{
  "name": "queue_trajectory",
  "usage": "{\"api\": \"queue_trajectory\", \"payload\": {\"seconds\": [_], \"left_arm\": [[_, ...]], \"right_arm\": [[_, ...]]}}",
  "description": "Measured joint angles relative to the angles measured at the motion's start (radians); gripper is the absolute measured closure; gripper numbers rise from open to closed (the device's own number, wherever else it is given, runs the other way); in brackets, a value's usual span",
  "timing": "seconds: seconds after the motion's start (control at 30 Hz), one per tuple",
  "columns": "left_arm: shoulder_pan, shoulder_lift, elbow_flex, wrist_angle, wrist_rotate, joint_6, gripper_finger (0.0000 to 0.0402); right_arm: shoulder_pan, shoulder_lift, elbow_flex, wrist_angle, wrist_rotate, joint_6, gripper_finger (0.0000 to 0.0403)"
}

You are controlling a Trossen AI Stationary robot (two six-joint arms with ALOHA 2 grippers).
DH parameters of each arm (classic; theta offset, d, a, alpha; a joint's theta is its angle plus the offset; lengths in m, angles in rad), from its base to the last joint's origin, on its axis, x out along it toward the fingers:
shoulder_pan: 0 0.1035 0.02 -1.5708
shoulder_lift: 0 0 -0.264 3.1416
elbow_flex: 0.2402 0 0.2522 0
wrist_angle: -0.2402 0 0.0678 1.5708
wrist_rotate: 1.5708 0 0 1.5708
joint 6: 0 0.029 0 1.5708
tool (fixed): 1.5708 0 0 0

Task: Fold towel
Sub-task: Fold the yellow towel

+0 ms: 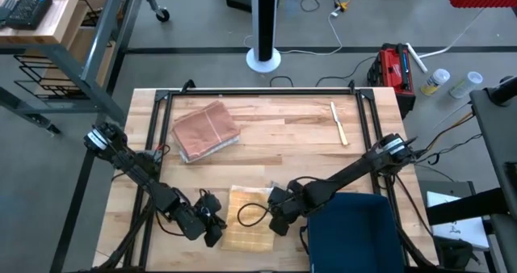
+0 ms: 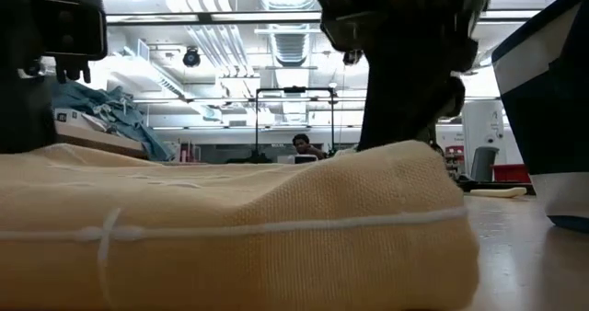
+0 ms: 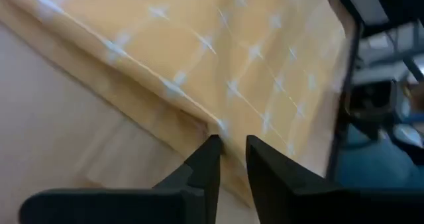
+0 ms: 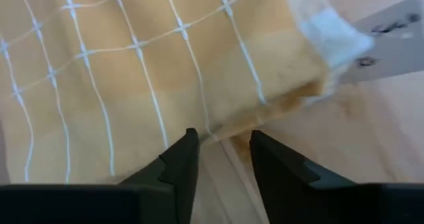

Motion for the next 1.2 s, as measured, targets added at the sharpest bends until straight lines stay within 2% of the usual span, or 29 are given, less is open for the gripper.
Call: {"api": "queue_trajectory", "payload": {"seconds": [0.2,0.27,0.33,0.4,0.47,0.57,0.63,0.77,0.97,1.2], "left_arm": [[-0.030,-0.003,0.000,-0.017,0.275,-0.001,0.0322],[-0.052,-0.007,0.001,-0.017,0.329,-0.001,0.0321],[-0.071,-0.013,0.002,-0.008,0.326,-0.001,0.0322],[-0.080,-0.018,0.002,0.029,0.279,0.020,0.0325],[-0.082,-0.018,0.002,0.090,0.178,0.096,0.0325],[-0.067,-0.018,0.002,0.156,-0.039,0.258,0.0326],[-0.035,-0.012,0.003,0.171,-0.103,0.346,0.0326],[0.037,0.039,0.002,0.166,-0.037,0.401,0.0326],[0.124,0.153,0.002,0.164,0.140,0.325,0.0326],[0.132,0.139,0.007,0.155,0.162,0.289,0.0326]], "right_arm": [[0.019,0.000,0.120,-0.142,0.033,-0.066,0.0253],[0.027,-0.001,0.146,-0.146,0.071,-0.119,0.0256],[0.034,-0.001,0.159,-0.133,0.085,-0.176,0.0264],[0.040,-0.001,0.157,-0.085,0.082,-0.216,0.0277],[0.043,0.010,0.148,-0.013,0.075,-0.251,0.0294],[0.043,0.046,0.130,0.075,0.049,-0.297,0.0328],[0.039,0.078,0.126,0.119,0.020,-0.333,0.0353],[0.014,0.127,0.125,0.199,-0.082,-0.377,0.0396],[-0.009,0.167,0.124,0.159,-0.202,-0.322,0.0399],[-0.003,0.141,0.124,0.078,-0.208,-0.312,0.0402]]}}
